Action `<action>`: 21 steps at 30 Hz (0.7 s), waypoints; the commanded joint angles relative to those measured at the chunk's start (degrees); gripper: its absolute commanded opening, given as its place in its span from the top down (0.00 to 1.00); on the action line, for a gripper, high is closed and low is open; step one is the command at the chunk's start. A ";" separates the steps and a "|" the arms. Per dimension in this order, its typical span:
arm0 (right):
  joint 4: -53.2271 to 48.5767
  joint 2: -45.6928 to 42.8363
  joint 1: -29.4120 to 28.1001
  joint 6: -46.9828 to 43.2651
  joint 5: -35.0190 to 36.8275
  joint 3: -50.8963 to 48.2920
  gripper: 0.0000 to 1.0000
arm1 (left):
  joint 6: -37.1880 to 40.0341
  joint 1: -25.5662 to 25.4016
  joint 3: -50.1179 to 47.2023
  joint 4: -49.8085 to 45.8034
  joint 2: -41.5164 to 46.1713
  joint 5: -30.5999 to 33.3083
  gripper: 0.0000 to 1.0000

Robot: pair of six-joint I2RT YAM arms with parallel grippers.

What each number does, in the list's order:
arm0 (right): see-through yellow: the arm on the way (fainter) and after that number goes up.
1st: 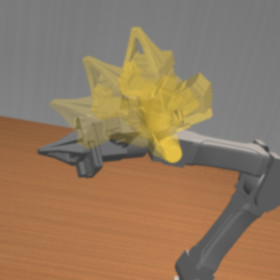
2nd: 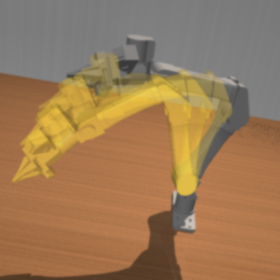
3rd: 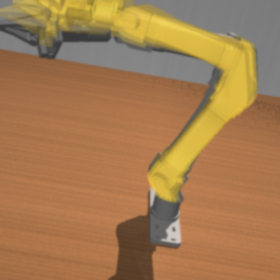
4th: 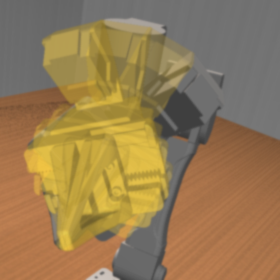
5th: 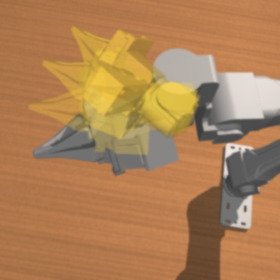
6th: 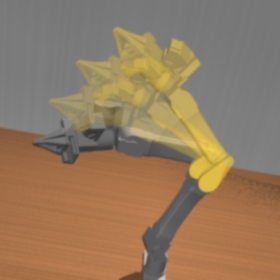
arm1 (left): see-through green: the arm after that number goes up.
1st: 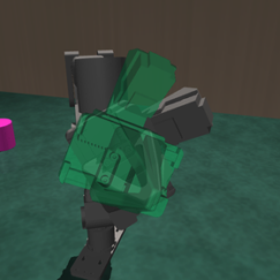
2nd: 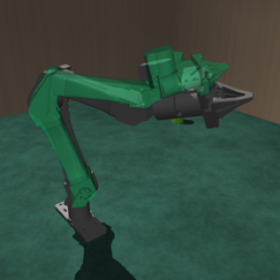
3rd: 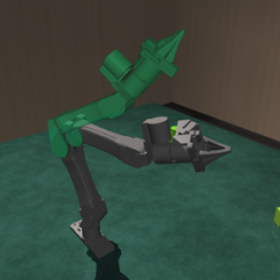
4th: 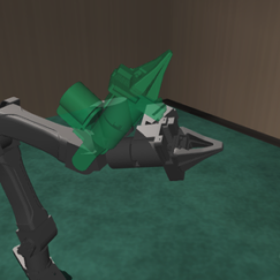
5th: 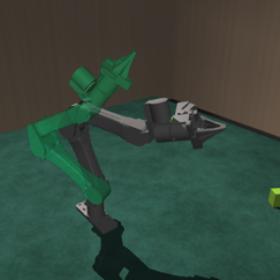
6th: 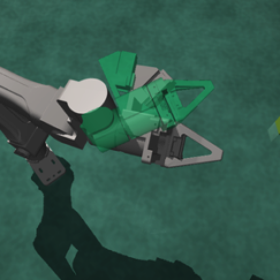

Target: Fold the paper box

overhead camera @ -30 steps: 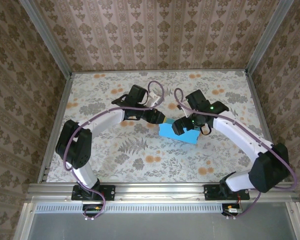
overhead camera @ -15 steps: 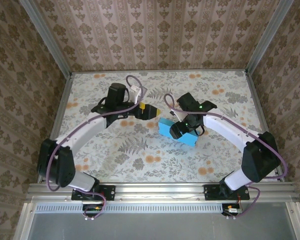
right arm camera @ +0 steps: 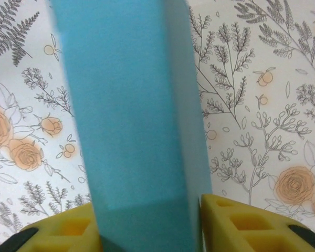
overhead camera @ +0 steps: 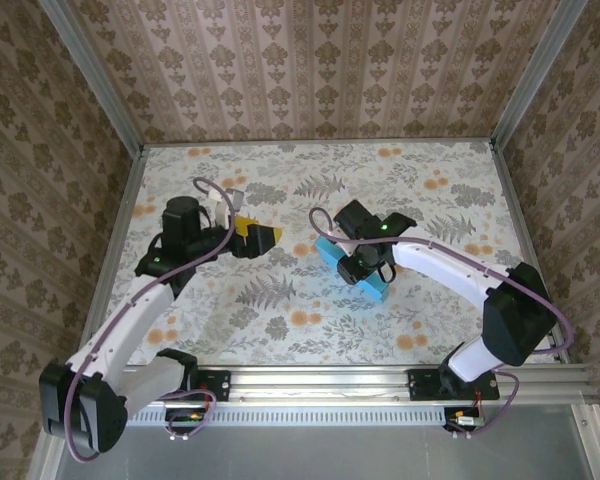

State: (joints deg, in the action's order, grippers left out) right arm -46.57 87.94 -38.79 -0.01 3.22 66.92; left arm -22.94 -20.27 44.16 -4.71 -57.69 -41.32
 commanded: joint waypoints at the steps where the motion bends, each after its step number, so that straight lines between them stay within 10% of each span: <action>1: -0.81 2.46 -1.73 0.27 6.16 0.10 0.61 | 0.08 1.09 -1.69 -1.62 2.88 1.37 0.00; 21: 6.45 17.45 -6.90 -9.63 31.88 12.00 0.72 | 4.09 2.43 -4.61 -5.45 9.91 8.34 0.00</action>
State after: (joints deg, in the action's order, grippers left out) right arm -42.50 102.72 -45.08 -6.09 30.72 76.93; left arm -21.02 -18.26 40.12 -8.36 -50.00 -36.23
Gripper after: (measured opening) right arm 0.313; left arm 0.997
